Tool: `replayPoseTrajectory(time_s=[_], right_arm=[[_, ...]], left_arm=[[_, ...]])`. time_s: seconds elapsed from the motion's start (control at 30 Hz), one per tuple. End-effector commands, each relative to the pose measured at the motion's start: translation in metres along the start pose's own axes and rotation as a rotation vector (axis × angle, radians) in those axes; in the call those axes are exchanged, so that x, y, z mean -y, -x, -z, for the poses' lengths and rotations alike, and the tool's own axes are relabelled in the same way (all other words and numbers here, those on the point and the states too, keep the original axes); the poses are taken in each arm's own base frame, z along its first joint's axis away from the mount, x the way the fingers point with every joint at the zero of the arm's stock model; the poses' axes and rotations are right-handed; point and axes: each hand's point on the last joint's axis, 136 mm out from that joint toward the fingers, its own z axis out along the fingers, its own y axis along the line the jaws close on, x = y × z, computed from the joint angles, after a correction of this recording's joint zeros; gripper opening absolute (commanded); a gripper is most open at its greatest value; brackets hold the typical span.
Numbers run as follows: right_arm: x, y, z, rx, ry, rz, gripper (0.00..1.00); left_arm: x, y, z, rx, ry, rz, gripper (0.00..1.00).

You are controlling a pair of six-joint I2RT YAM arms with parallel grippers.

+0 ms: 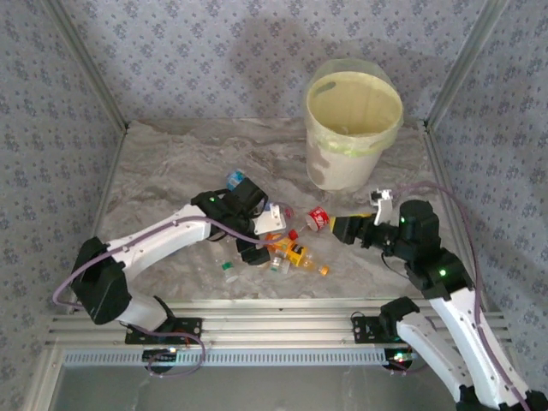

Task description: Put the plastic bottles in the bin

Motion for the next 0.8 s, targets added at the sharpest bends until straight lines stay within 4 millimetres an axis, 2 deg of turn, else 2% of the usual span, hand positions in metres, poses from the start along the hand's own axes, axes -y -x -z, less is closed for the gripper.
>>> replayPoseTrajectory(time_s=[0.0,0.3,0.77], right_arm=[[-0.004,-0.023,0.009,-0.059,0.039,-0.037,0.77],[-0.001,-0.039,0.016,-0.057,0.053,-0.049,0.78],[0.004,-0.045,0.012,-0.067,0.058,-0.064,0.78]], left_arm=[[0.003,-0.007,-0.008,-0.069,0.012,-0.052,0.99],[0.010,-0.021,-0.035,-0.172,-0.027,-0.073,0.99],[0.015,-0.041,-0.054,-0.266,-0.015,-0.098,0.99]])
